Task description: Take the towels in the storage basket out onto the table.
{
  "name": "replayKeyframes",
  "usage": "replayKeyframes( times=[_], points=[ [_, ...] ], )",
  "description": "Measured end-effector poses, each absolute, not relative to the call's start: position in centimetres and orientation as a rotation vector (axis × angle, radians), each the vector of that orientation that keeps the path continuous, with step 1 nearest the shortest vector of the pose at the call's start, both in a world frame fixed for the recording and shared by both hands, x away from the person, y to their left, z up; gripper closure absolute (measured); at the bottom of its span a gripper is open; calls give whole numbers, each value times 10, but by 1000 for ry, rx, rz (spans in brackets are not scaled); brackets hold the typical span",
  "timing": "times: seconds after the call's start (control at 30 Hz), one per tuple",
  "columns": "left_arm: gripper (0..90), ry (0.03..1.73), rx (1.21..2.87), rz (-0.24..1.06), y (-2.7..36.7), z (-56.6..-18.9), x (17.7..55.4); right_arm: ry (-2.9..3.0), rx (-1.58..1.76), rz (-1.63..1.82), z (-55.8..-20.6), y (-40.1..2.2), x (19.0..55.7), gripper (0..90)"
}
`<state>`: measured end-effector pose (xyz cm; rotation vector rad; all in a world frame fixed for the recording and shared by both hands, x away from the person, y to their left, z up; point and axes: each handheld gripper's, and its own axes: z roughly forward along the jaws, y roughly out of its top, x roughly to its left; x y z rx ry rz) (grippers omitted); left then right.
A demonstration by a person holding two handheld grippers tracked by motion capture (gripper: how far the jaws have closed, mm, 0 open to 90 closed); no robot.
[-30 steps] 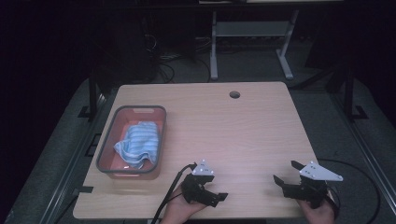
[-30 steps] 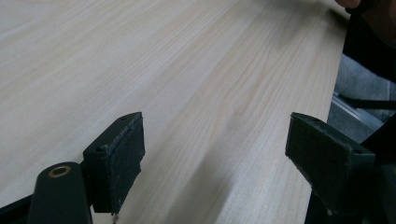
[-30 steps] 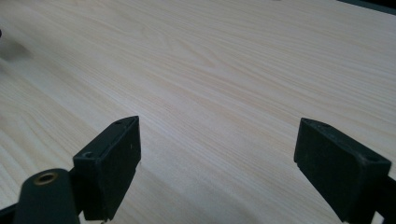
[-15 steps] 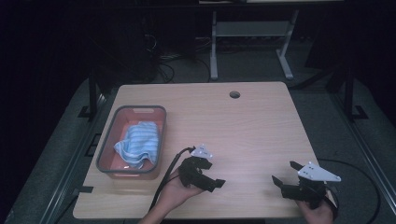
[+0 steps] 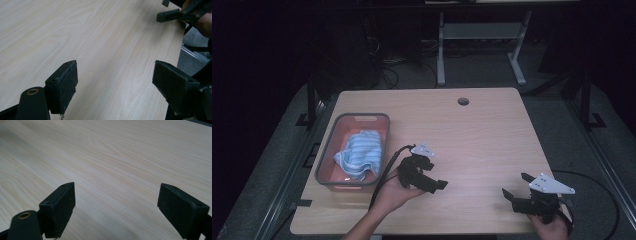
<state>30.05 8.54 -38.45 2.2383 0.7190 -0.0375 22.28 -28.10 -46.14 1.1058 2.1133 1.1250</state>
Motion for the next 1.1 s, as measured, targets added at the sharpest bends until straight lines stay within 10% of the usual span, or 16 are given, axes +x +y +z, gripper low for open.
replayKeyframes(
  times=[1.1],
  points=[
    [201, 841, 2206, 29, 133, -354, 331, 2116, 1095, 1119, -462, -278, 223, 141]
  ],
)
